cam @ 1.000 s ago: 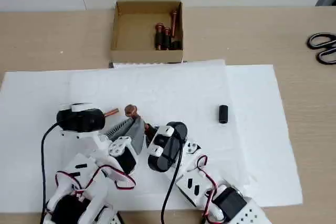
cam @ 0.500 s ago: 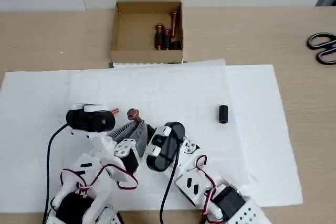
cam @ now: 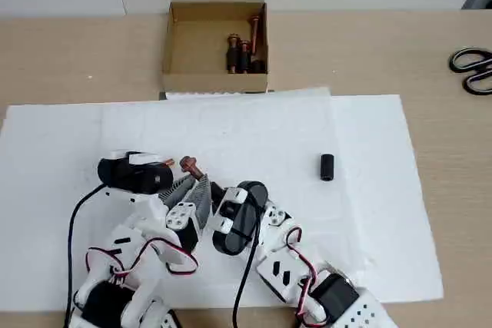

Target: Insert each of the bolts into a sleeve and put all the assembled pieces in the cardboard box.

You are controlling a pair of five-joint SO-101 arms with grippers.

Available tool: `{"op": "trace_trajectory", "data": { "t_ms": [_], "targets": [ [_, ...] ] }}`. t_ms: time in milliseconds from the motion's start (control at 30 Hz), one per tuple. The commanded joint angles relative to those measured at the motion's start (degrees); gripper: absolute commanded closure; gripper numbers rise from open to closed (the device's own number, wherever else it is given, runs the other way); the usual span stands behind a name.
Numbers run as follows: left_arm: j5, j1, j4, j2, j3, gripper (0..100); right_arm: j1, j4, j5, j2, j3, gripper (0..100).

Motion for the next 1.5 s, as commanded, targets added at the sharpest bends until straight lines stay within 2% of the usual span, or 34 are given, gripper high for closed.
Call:
{"op": "trace_trajectory", "data": {
  "t_ms": [0,267,467,633,967,1200,1333,1467],
  "targets": [
    [-2.73,-4.22,0.97,0.26,2.24,99,0.31,-2.68,0.97,-1.27,-10.81,99.6],
    [-1.49,3.43,1.14,0.26,1.45,99,1.54,-2.68,0.97,-1.27,-10.73,99.6],
    [-1.41,6.86,3.96,0.26,-3.38,99,5.76,-2.68,0.97,-1.27,-10.46,99.6],
    [-1.58,6.77,7.47,0.26,-3.65,99,5.76,-2.68,0.97,-1.27,-10.37,99.6],
    [-1.41,6.51,7.3,0.26,-3.38,99,5.67,-2.68,0.88,-1.27,-10.37,99.6],
    [-1.58,-2.02,5.19,0.26,-3.03,99,5.85,-2.68,0.88,-1.27,-8.44,99.6],
    [-1.58,-2.81,4.92,0.26,-2.86,99,5.85,-2.68,0.62,-1.27,-7.38,99.6],
    [-1.58,-2.9,5.19,0.26,-2.59,93,5.93,-2.68,0.53,-1.27,-6.95,99.6]
  ]
}}
